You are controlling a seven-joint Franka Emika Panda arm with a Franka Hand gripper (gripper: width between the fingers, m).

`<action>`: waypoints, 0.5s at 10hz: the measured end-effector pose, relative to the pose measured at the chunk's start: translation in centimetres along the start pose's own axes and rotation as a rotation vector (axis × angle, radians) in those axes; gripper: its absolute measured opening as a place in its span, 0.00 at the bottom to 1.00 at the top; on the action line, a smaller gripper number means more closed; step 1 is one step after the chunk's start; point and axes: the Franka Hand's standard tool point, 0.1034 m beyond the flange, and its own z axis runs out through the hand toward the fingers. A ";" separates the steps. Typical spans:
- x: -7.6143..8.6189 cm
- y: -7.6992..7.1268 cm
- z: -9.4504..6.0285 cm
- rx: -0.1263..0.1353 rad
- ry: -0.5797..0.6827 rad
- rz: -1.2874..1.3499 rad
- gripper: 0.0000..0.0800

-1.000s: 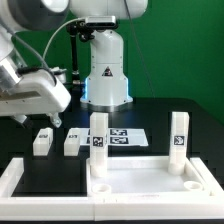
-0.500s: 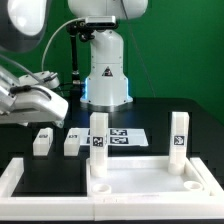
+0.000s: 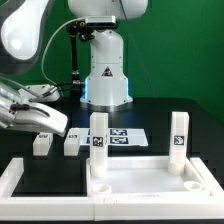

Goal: Assemble desk

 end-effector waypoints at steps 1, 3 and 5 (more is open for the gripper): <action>-0.7 0.0 1.3 -0.017 -0.042 0.043 0.81; -1.0 -0.5 2.6 -0.033 -0.069 0.075 0.81; -0.1 0.1 3.7 -0.044 -0.070 0.097 0.81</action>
Offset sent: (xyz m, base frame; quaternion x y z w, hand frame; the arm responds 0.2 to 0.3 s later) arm -0.0100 0.0166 -0.0167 -0.0169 -0.0781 0.0818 0.9934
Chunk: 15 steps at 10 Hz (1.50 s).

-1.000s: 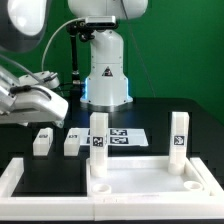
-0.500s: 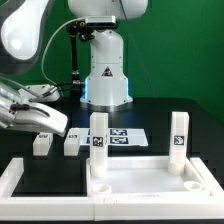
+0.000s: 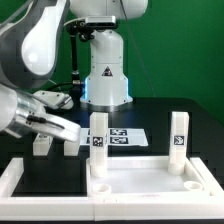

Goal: Assemble desk

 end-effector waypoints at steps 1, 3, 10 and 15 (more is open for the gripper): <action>0.0 0.0 -0.1 0.001 0.001 0.000 0.81; 0.0 0.0 0.0 0.001 0.001 0.000 0.81; 0.3 -0.4 2.3 -0.024 -0.010 0.014 0.81; 0.5 -0.7 3.3 -0.035 -0.010 0.006 0.81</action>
Offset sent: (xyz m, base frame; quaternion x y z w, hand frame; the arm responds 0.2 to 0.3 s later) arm 0.0000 0.0000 0.0000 0.0000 0.0000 0.0000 1.0000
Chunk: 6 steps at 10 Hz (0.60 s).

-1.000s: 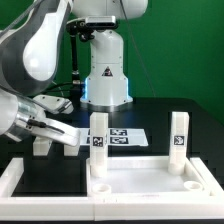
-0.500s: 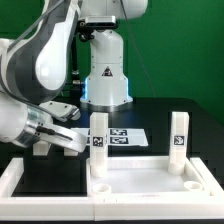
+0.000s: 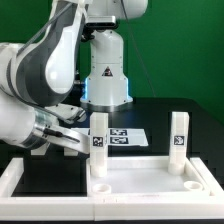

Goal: Assemble desk

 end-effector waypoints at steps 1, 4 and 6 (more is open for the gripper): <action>0.0 0.0 0.0 0.000 0.000 0.000 0.81; 0.1 0.0 0.1 -0.001 0.000 -0.001 0.81; 0.1 0.0 0.1 -0.001 0.000 -0.001 0.81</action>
Offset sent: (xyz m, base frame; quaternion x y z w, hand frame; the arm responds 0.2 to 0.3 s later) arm 0.0000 0.0000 0.0000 0.0000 0.0000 0.0000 1.0000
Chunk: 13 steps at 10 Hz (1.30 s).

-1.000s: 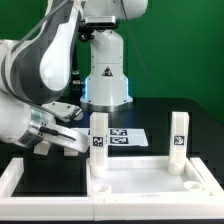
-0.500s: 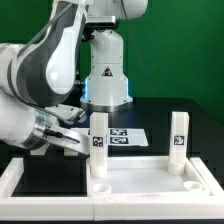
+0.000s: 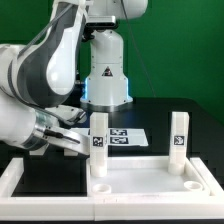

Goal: Assemble desk

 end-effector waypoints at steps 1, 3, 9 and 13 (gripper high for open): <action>0.0 0.0 0.0 0.000 0.000 0.000 0.58; 0.0 0.0 0.0 0.000 0.000 0.000 0.36; 0.0 0.0 0.0 0.000 0.000 0.000 0.36; -1.6 0.2 -1.5 0.019 -0.026 -0.002 0.37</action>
Offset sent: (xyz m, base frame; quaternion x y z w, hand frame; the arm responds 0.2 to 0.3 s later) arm 0.0000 0.0000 0.0000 0.0000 0.0000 0.0000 1.0000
